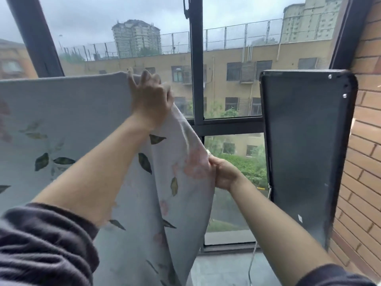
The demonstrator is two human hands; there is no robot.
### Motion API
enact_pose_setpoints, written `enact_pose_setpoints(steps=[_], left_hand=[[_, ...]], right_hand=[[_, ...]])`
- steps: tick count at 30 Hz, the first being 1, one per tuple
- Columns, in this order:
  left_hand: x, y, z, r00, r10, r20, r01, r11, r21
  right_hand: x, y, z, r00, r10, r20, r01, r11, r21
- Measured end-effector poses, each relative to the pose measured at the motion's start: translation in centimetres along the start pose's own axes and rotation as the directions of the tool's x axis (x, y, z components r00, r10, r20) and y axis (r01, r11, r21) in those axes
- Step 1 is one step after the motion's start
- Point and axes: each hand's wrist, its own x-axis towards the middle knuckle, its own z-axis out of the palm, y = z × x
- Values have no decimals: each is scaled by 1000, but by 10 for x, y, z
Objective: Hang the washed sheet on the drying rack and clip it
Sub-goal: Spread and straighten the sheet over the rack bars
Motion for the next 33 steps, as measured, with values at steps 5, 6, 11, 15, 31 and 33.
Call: enact_pose_setpoints(steps=[5,6,11,15,31,33], left_hand=[[5,-9,-6,989,149,-14,-149,977,-150],[7,-8,-8,987,158,-34,-162,967,-198],[11,10,-10,988,57,-143,-118,879,-463],[14,-3,-15,981,140,-131,-184,879,-439],[35,-23,-27,991,63,116,-37,976,-215],[37,-28,-31,995,39,94,-13,965,-262]], right_hand=[[-43,-75,-6,918,-392,-55,396,904,163],[-52,-86,-5,930,-366,-28,366,921,134],[-58,-116,15,989,-131,-71,121,984,-128],[-63,-150,31,968,-186,-166,145,962,-232],[-98,-247,40,765,-590,-258,499,796,-342],[-101,-256,41,738,-627,-250,519,764,-384]])
